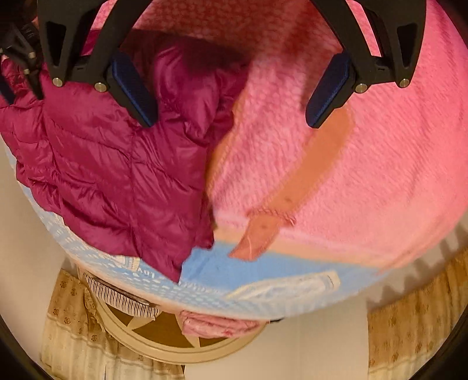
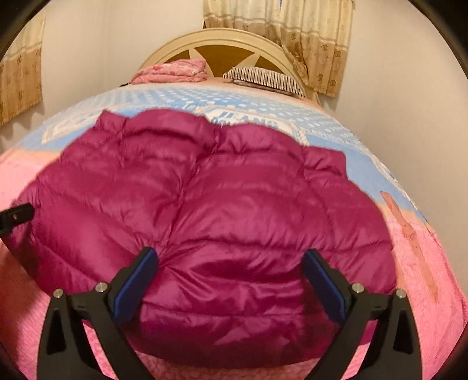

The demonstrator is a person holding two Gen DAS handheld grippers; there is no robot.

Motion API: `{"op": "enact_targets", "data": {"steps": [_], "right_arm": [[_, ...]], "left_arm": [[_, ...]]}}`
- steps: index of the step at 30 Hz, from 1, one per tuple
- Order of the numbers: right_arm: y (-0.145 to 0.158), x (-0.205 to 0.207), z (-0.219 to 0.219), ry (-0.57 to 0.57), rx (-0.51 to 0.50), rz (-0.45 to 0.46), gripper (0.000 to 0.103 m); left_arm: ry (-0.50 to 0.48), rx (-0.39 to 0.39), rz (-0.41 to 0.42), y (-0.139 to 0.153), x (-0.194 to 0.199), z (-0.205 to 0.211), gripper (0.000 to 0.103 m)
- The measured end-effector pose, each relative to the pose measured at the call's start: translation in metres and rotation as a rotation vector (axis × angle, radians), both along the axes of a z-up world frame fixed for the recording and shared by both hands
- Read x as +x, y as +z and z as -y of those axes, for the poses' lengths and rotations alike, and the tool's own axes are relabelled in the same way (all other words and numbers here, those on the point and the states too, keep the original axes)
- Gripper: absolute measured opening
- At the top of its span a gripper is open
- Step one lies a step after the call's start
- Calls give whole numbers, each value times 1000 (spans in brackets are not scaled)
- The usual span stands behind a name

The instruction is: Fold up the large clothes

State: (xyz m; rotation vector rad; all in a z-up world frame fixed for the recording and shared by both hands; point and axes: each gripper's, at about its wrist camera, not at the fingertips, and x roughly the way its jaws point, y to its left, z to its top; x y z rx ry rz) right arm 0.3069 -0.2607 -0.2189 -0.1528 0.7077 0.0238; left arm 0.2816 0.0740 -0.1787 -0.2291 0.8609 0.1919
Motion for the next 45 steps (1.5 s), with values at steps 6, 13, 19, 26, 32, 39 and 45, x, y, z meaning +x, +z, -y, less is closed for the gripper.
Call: {"op": "enact_targets", "data": {"steps": [6, 13, 19, 26, 32, 39, 45], "right_arm": [[-12, 9, 1, -1, -37, -65, 103], [-16, 13, 3, -3, -46, -81, 103], [-17, 10, -4, -7, -72, -74, 103], [-15, 8, -8, -23, -91, -79, 103], [-13, 0, -28, -16, -96, -80, 103], [-12, -18, -91, 109, -117, -57, 103], [26, -37, -68, 242, -6, -54, 103]], "left_arm": [[-43, -38, 18, -6, 9, 14, 102], [-92, -150, 21, -16, 17, 7, 71], [-167, -216, 50, -4, 13, 7, 16], [-176, -233, 85, 11, 1, 0, 10], [-157, -257, 114, 25, -25, -22, 8], [-83, -198, 186, 61, -55, -59, 7], [-149, -64, 279, 115, -55, -29, 7]]}}
